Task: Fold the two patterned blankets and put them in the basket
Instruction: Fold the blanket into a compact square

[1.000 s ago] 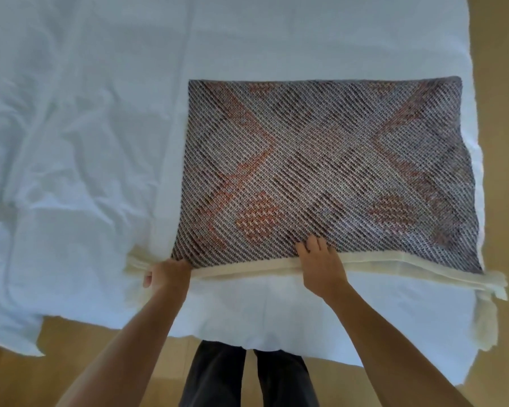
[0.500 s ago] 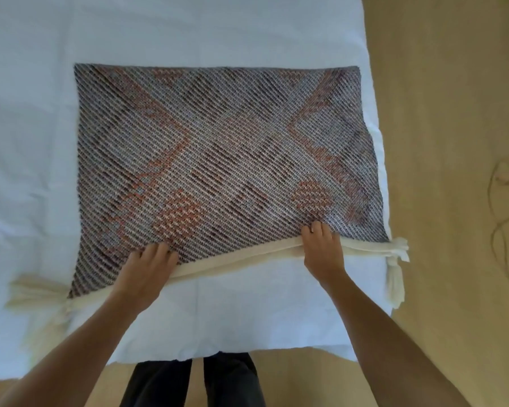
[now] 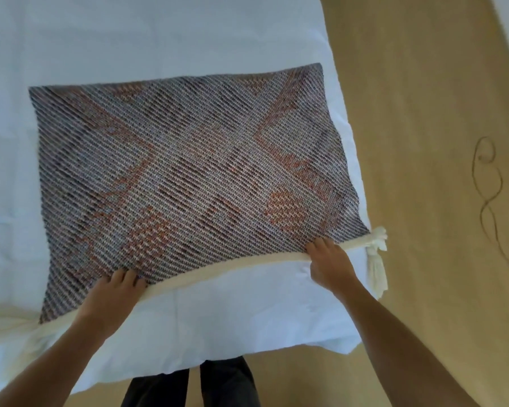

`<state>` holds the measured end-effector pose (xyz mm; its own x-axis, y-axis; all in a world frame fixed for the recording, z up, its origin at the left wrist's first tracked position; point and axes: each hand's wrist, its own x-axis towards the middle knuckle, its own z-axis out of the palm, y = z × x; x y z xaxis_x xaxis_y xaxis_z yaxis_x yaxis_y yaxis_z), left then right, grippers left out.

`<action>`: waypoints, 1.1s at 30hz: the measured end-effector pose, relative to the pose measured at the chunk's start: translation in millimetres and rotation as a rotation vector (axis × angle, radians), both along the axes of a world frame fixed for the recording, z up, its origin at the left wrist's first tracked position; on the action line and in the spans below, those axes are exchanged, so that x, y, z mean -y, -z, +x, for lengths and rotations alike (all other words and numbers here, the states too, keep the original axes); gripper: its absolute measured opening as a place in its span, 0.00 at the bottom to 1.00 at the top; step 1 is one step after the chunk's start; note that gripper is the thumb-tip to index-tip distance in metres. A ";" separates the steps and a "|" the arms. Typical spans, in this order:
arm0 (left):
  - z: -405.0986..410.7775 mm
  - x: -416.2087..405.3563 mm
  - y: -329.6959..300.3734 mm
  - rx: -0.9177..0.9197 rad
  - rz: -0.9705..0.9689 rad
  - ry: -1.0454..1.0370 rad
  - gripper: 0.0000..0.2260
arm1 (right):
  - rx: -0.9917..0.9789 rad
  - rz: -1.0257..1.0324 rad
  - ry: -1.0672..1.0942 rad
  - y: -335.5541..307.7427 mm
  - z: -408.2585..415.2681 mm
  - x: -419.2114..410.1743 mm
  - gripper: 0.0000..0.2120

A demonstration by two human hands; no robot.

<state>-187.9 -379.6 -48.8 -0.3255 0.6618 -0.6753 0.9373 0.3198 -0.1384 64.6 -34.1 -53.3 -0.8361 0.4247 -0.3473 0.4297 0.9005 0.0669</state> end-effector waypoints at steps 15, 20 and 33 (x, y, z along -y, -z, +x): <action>49.6 -100.9 -4.8 0.121 0.127 0.061 0.26 | 0.181 0.032 0.334 3.3 28.3 -48.7 0.12; 55.5 -149.9 -9.7 0.044 0.199 0.051 0.16 | 0.228 -0.073 0.481 -9.5 17.3 -78.7 0.16; 46.5 -329.0 0.0 0.102 0.295 0.062 0.29 | 0.011 -0.136 0.827 23.5 11.3 -114.9 0.11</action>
<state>-141.4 -50.5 -48.7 -0.2190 0.8505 -0.4781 0.9606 0.2740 0.0474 75.9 80.9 -76.8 -0.2692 0.8534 -0.4463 0.9553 0.2955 -0.0112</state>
